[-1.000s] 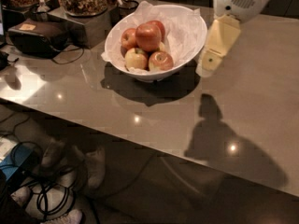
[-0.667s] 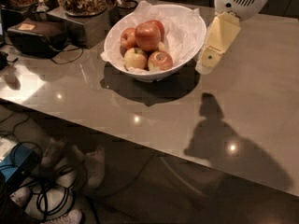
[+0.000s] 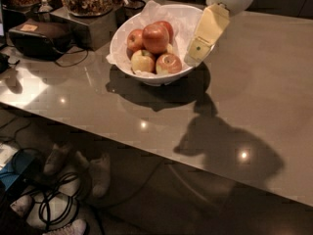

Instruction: Pick apple from white bowl

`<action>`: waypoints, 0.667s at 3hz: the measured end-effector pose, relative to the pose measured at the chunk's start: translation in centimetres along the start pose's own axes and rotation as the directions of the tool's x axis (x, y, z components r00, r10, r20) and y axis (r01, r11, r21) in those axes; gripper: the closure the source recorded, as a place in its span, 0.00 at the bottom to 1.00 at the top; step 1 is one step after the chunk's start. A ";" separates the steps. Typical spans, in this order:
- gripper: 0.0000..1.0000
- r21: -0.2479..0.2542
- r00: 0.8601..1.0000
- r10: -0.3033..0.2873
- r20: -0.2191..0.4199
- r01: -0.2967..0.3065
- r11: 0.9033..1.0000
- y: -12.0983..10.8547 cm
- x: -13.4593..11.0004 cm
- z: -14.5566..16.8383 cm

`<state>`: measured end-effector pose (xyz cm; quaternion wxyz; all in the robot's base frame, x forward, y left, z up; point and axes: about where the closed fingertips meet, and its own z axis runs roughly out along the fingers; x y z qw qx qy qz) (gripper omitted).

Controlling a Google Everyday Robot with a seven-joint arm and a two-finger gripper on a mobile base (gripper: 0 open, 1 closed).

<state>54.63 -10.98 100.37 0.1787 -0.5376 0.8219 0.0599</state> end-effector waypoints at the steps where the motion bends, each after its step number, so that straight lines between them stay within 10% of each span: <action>1: 0.00 -0.036 0.999 -0.042 -0.007 0.041 0.998 0.0 -3.8 1.4; 2: 0.00 -0.019 0.999 -0.050 0.020 0.051 0.999 -0.3 -5.0 1.5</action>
Offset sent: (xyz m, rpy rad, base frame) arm 0.0150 0.0324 0.0008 -0.0032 0.0209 0.0451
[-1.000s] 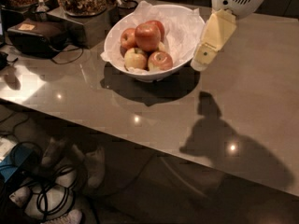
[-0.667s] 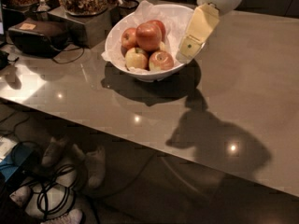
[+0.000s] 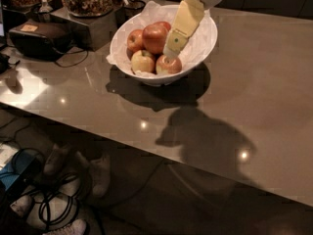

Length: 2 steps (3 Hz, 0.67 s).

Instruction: Pick apple from white bowl

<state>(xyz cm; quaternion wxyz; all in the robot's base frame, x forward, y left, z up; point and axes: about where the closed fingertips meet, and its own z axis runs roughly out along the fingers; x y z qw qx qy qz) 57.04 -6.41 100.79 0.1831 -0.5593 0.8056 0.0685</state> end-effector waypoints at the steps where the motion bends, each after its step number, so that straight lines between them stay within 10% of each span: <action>1: 0.00 -0.006 0.998 0.053 0.041 -0.053 0.999 -1.0 -0.8 0.8; 2: 0.00 -0.003 0.985 0.165 0.043 -0.165 0.986 -3.2 -2.1 2.5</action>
Offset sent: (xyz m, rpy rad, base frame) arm 0.0714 0.0220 -0.0203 0.0909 0.1229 -0.3235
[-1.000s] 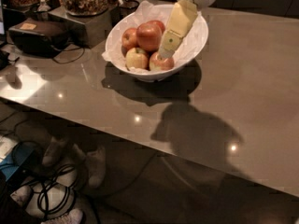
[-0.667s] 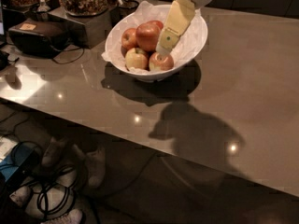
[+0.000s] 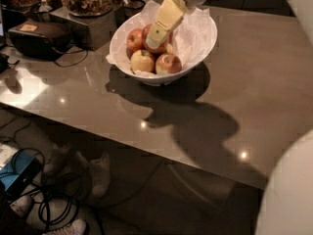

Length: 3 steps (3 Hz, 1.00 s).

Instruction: Pick apple from white bowl

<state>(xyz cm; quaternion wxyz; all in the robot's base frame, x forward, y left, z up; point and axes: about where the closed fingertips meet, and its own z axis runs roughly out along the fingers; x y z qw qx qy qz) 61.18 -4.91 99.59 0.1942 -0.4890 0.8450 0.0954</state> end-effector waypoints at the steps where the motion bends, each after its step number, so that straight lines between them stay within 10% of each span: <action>1: 0.00 -0.033 0.999 0.052 0.004 -0.052 0.998 -1.0 -1.8 2.3; 3: 0.00 -0.028 0.993 0.107 0.046 -0.106 0.994 -1.6 -3.5 3.5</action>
Offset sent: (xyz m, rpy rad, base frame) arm 0.0198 0.0158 -0.0114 0.0277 0.0382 -0.0303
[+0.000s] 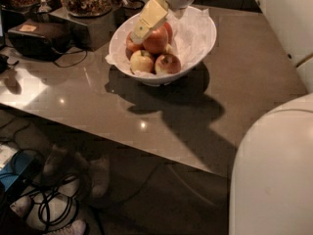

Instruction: Pick apple from white bowl

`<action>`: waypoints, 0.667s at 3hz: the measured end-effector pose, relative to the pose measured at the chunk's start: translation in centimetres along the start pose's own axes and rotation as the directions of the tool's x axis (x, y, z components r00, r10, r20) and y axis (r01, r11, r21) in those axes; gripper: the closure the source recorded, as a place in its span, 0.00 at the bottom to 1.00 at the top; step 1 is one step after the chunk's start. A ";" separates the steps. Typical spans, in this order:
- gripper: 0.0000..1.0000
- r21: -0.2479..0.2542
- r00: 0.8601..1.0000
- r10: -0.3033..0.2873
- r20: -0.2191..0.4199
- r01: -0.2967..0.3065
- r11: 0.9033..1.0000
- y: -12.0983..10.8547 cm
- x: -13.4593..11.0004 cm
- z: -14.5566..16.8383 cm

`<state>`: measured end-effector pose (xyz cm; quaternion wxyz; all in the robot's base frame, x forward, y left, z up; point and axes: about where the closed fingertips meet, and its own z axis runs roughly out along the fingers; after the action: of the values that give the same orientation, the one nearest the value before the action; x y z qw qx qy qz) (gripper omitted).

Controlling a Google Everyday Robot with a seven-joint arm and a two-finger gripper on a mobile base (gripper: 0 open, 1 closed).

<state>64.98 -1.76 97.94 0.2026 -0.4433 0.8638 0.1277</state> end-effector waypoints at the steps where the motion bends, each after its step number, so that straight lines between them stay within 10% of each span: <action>1: 0.00 0.000 0.999 0.049 -0.003 -0.049 0.999 -0.2 -0.9 1.1; 2: 0.04 -0.006 0.995 0.094 -0.021 -0.094 0.996 -0.5 -1.2 2.3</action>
Offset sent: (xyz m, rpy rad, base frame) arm 0.0182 0.0152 -0.0221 -0.0035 0.1072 -0.1213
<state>66.53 -0.27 96.41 0.1857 -0.4044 0.8852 0.1355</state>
